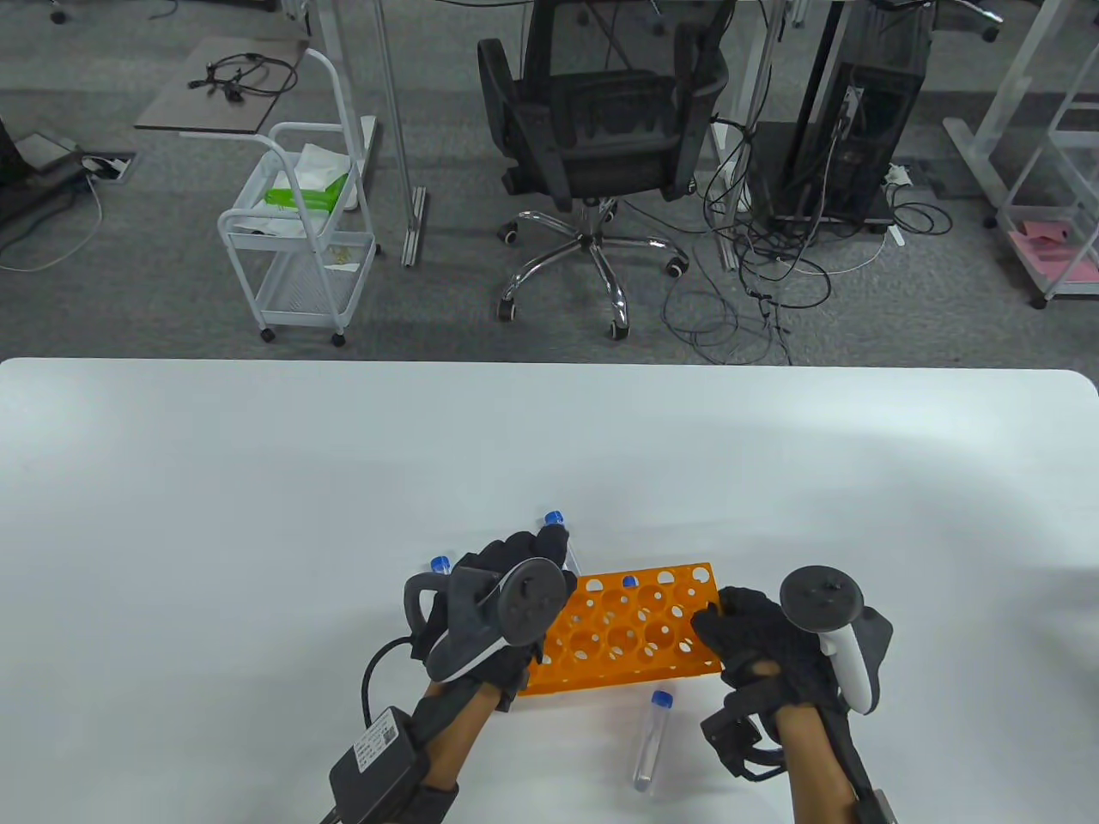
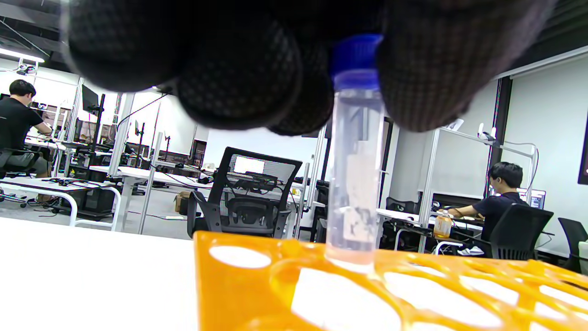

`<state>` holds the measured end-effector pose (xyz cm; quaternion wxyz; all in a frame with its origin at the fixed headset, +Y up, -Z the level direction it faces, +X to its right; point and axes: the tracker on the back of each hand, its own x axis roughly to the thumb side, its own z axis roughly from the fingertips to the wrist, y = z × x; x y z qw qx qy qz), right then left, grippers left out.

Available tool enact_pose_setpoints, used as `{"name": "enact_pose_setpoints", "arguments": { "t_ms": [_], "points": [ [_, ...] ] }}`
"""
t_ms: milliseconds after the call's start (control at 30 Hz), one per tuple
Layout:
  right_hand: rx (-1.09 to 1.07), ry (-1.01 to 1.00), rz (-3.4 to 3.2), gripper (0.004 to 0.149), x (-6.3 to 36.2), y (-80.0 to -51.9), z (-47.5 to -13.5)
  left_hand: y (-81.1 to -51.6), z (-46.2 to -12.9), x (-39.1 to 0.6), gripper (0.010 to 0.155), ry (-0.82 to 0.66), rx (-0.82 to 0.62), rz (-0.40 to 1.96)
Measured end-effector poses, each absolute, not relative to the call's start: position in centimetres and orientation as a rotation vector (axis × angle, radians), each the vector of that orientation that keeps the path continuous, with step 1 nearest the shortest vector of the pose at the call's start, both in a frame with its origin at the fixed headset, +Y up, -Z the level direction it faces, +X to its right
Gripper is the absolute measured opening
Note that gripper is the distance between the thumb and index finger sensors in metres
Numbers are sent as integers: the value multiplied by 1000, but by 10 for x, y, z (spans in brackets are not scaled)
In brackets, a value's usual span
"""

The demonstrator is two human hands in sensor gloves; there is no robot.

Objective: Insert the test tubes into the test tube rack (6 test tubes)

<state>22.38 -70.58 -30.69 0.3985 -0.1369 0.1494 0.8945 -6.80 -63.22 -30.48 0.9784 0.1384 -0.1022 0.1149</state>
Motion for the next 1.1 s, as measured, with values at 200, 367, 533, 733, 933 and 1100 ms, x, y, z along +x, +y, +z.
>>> {"name": "enact_pose_setpoints", "arguments": {
  "t_ms": [200, 367, 533, 733, 933, 1100],
  "points": [
    [-343, 380, 2274, 58, 223, -706, -307, -635, -305, -66, 53, -213, 259, 208],
    [-340, 377, 2272, 58, 223, -706, -307, -636, -304, -64, 54, -226, 246, 202],
    [-340, 380, 2271, 58, 223, -706, -307, -636, -304, -63, 54, -235, 238, 199],
    [-335, 389, 2270, 57, 222, -706, -307, -639, -304, -63, 54, -241, 214, 196],
    [-333, 391, 2262, 57, 222, -706, -307, -638, -303, -62, 55, -250, 213, 203],
    [-338, 392, 2269, 57, 222, -707, -307, -638, -304, -67, 58, -246, 204, 237]
  ]
}}
